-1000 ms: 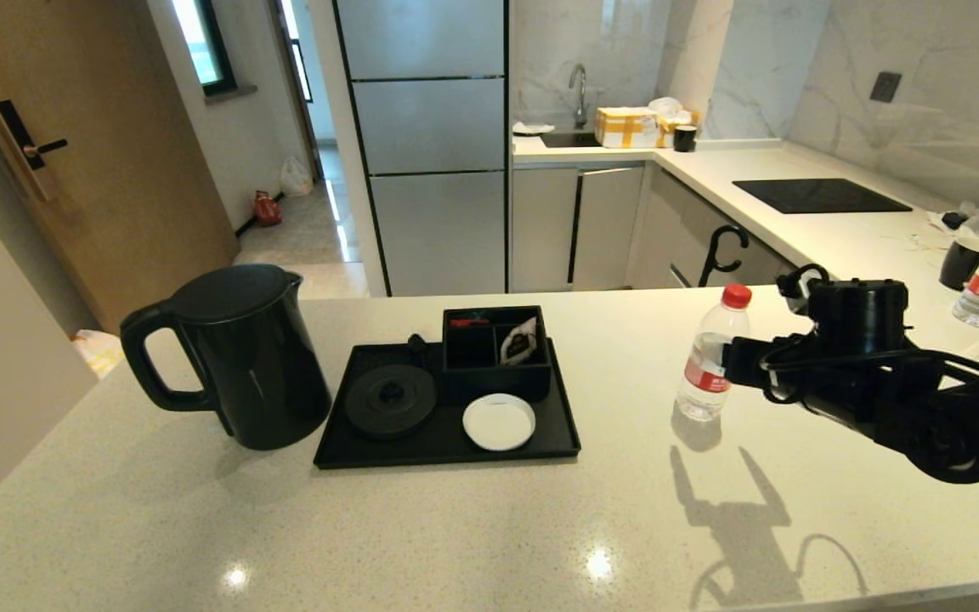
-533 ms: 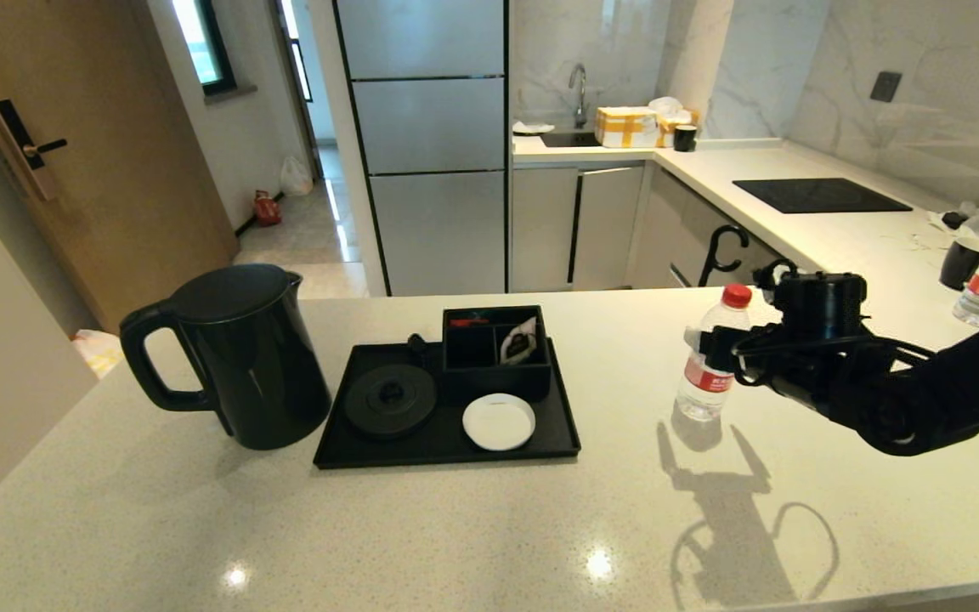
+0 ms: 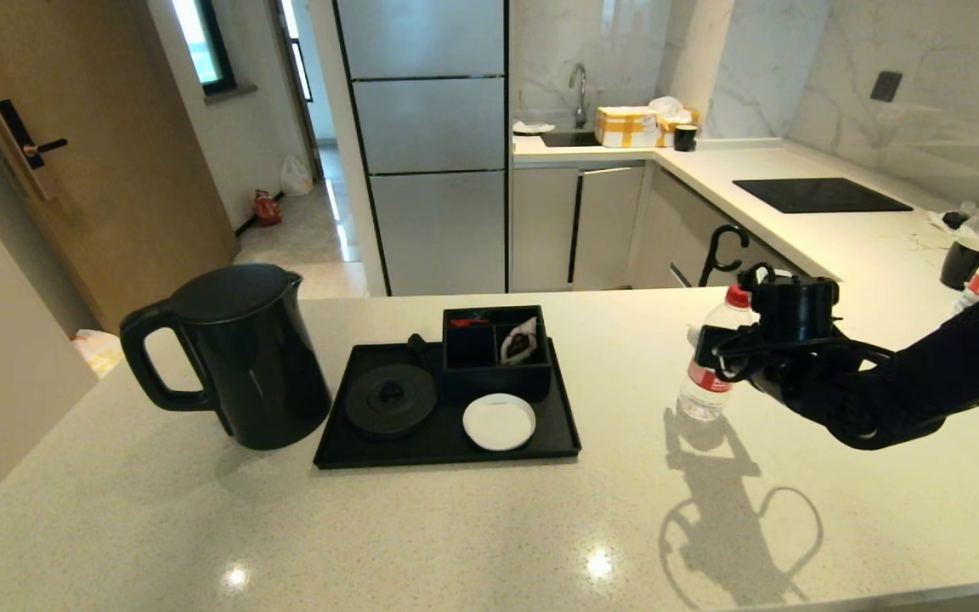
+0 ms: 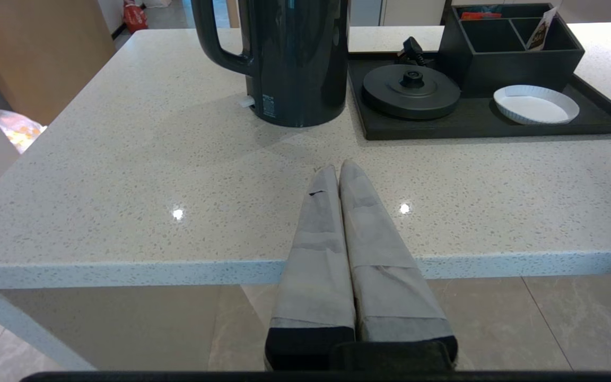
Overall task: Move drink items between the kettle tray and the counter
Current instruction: Return the bottled water to its original position
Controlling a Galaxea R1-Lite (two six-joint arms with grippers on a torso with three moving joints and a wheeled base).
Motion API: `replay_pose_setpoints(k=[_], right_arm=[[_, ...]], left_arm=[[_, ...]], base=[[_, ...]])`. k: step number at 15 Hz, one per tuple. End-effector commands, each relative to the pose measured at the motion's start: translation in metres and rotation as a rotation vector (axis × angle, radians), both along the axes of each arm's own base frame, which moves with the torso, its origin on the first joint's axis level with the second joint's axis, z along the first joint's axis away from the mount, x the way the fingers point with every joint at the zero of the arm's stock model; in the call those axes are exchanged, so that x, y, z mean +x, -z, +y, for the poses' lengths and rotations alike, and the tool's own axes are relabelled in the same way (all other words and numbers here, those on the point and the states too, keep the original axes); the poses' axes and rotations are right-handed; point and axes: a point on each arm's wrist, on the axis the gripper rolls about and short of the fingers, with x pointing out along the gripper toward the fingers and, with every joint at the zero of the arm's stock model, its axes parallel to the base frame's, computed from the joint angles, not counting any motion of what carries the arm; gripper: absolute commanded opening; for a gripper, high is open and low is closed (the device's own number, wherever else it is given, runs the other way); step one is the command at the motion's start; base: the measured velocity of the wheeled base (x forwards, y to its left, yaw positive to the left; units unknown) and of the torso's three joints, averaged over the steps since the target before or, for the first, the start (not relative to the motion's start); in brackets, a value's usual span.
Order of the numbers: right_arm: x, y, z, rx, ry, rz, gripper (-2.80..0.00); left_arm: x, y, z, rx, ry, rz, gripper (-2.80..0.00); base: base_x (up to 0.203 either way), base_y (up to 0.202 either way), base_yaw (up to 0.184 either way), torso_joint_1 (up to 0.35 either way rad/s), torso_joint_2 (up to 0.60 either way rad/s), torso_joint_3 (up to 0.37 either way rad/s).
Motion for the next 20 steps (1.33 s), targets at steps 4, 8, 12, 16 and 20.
replay_pose_setpoints(k=[4,8,12,16,20], right_arm=[[0.0,-0.001,0.0,0.005,-0.001,0.003,-2.8],[-0.03,-0.052,0.042,0.029,-0.131,-0.075,-2.8],[-0.06,-0.089,0.116,0.054,-0.341,-0.129,-2.8],[-0.058,-0.069,0.171,0.041,-0.424,-0.111,-2.8],[-0.058,-0.037,0.211,0.015,-0.483,-0.067,-2.8]], left_arm=[[0.0,0.0,0.0,0.0,0.0,0.0,-2.8],[0.0,0.0,0.0,0.0,0.0,0.0,-2.8],[0.0,0.0,0.0,0.0,0.0,-0.002,-2.8],[0.0,0.0,0.0,0.0,0.0,0.0,-2.8],[0.0,0.0,0.0,0.0,0.0,-0.001,-2.8]], base=[[0.0,0.0,0.0,0.0,0.0,0.0],[0.0,0.0,0.0,0.0,0.0,0.0],[0.0,0.0,0.0,0.0,0.0,0.0],[0.0,0.0,0.0,0.0,0.0,0.0],[0.0,0.0,0.0,0.0,0.0,0.0]])
